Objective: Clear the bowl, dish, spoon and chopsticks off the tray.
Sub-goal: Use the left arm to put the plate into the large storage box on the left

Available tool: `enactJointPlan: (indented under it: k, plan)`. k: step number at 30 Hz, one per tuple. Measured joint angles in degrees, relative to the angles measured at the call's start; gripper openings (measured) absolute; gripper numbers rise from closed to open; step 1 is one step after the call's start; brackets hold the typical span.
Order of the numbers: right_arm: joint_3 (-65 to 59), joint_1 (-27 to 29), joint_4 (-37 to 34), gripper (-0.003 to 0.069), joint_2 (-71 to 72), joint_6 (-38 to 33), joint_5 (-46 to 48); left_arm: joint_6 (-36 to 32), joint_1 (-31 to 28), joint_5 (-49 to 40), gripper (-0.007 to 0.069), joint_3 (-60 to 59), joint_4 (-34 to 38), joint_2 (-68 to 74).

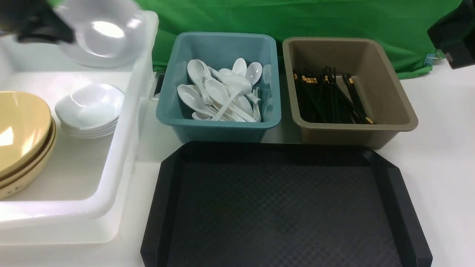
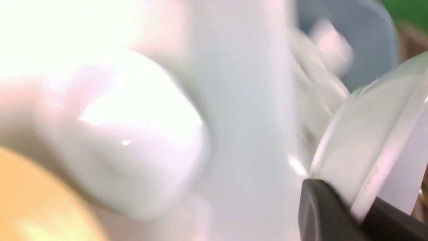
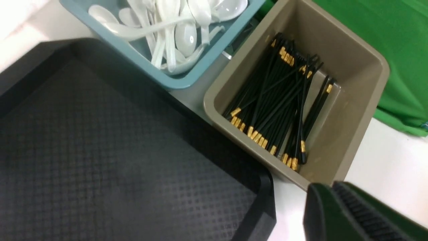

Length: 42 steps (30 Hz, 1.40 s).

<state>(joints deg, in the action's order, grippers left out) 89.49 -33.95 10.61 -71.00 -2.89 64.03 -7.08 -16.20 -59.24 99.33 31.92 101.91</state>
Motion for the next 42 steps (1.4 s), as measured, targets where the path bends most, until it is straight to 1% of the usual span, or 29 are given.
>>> enactJointPlan:
  k: [2,6,12,15,16,17,19,20,21,22,23,24,25,26,27,28,29,32,33,35,37,40,42]
  plan:
    - [0.00,0.00,-0.16,0.0022,0.00,0.00,-0.67,1.45,-2.16,2.64,0.0013,0.00,-0.84,1.73]
    - [0.00,0.00,-0.23,0.0022,0.00,0.00,-1.65,4.07,-3.01,4.98,0.0013,-0.20,-3.95,5.64]
    - [0.00,0.00,-0.35,0.0022,0.00,0.00,-1.65,5.09,-3.01,4.80,0.0013,-0.31,-4.66,11.67]
    - [0.00,0.00,-0.35,0.0022,0.00,0.00,-1.86,5.17,-3.01,4.37,0.0026,-0.31,-4.37,13.22]
    - [0.00,0.00,-0.35,0.0022,0.00,0.00,-2.06,5.21,-2.94,3.54,0.0051,-0.31,-4.27,14.20]
    - [0.00,0.00,-0.35,0.0022,0.00,0.00,-2.12,5.21,-2.89,3.45,0.0055,-0.31,-4.27,14.29]
    - [0.00,0.00,-0.35,0.0022,0.00,0.00,-2.57,5.21,-2.69,3.31,0.0103,-0.31,-4.71,15.20]
    - [0.00,0.00,-0.52,0.0022,0.00,0.00,-2.89,5.21,-2.53,3.38,0.0149,-0.31,-5.04,15.72]
    - [0.00,0.00,-0.58,0.0022,0.00,0.00,-2.95,5.23,-2.39,3.38,0.0174,-0.31,-5.09,15.90]
    - [0.00,0.00,-0.57,0.0022,0.00,0.00,-2.98,5.23,-2.31,3.38,0.0181,-0.31,-5.09,15.91]
    - [0.00,0.00,-0.87,0.0022,0.00,0.00,-3.04,5.23,-2.15,3.31,0.0242,-0.31,-4.94,16.28]
    - [0.00,0.00,-1.11,0.0022,0.00,0.00,-3.04,5.11,-2.08,3.13,0.0275,-0.31,-4.71,16.32]
    - [0.00,0.00,-1.11,0.0022,0.00,0.00,-3.04,5.03,-2.08,3.13,0.0282,-0.31,-4.63,16.32]
    - [0.00,0.00,-1.60,0.0022,0.00,0.00,-3.09,4.61,-2.08,2.39,0.0342,0.24,-4.57,16.32]
    - [0.00,0.00,-1.60,0.0022,0.00,0.00,-3.09,4.50,-2.08,2.26,0.0349,0.36,-4.58,16.32]
    - [0.00,0.00,-1.86,0.0022,0.00,0.00,-3.09,4.38,-2.08,1.82,0.0375,1.18,-4.90,16.32]
    - [0.00,0.00,-2.23,0.0022,0.00,-0.05,-3.09,4.23,-2.08,0.49,0.0423,3.03,-5.72,16.32]
    - [0.00,0.00,-2.71,0.0022,0.00,-0.05,-2.91,4.06,-2.08,-3.33,0.0493,9.16,-8.13,16.27]
    - [0.00,0.00,-2.77,0.0022,0.00,-0.05,-2.91,4.06,-2.08,-3.95,0.0500,9.57,-8.24,16.27]
    - [0.00,0.00,-3.28,0.0022,0.00,-0.33,-2.85,4.31,-2.08,-7.36,0.0521,14.14,-9.54,16.07]
    - [0.00,0.00,-3.59,0.0022,0.00,-0.67,-2.85,5.24,-2.08,-8.86,0.0521,16.89,-9.79,15.68]
    - [0.00,0.00,-3.76,0.0022,0.00,-0.89,-2.48,6.25,-1.29,-9.75,0.0497,18.44,-10.92,15.25]
    - [0.00,0.00,-3.80,0.0022,0.00,-0.95,-1.90,6.68,-0.27,-9.98,0.0463,18.50,-12.91,15.20]
